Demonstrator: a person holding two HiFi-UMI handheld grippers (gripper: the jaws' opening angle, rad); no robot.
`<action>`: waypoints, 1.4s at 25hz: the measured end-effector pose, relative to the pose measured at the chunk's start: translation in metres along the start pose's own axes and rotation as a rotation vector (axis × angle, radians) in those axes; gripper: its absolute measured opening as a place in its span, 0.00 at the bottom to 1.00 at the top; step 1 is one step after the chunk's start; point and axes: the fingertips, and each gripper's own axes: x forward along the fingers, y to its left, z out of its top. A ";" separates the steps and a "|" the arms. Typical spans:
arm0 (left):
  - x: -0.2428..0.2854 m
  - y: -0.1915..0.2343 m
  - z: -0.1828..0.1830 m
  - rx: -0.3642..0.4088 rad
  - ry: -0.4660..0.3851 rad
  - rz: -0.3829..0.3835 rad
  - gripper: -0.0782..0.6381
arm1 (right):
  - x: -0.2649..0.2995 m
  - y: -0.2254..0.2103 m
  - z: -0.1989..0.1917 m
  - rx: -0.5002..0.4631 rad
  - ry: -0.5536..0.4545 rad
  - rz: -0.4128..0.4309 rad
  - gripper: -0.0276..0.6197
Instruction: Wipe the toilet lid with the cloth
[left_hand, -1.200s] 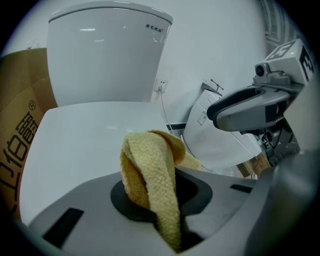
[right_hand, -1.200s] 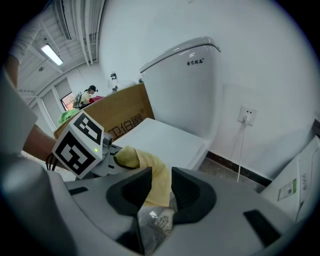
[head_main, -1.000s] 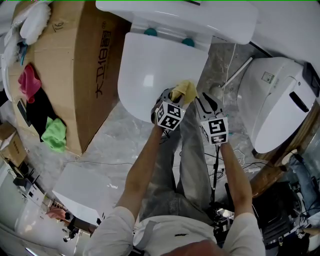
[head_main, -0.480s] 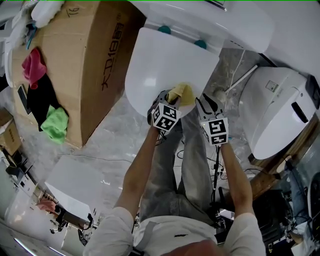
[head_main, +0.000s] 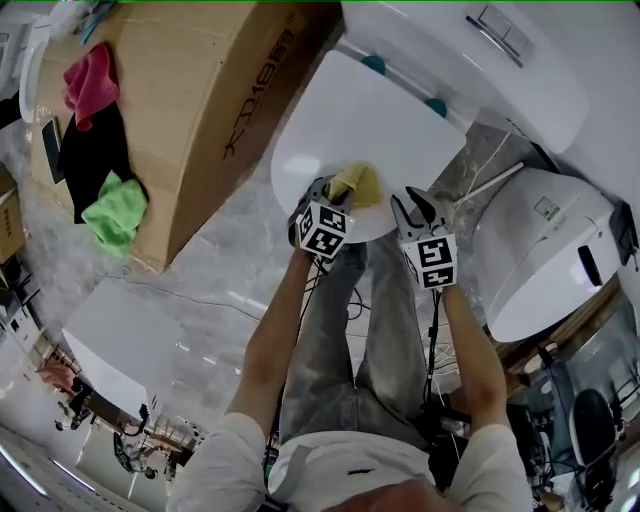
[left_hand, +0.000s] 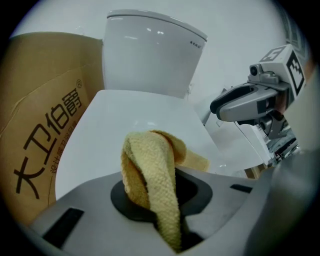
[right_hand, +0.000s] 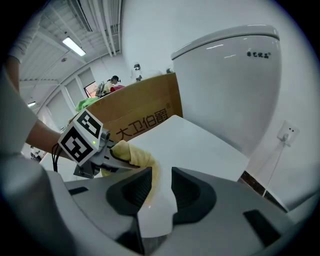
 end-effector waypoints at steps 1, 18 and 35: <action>-0.002 0.006 0.000 -0.012 -0.003 0.012 0.22 | 0.003 0.002 0.004 -0.014 0.004 0.012 0.25; -0.040 0.116 -0.029 -0.292 -0.060 0.243 0.22 | 0.054 0.047 0.042 -0.234 0.089 0.213 0.26; -0.069 0.119 -0.082 -0.478 -0.061 0.377 0.22 | 0.052 0.060 0.034 -0.306 0.116 0.274 0.25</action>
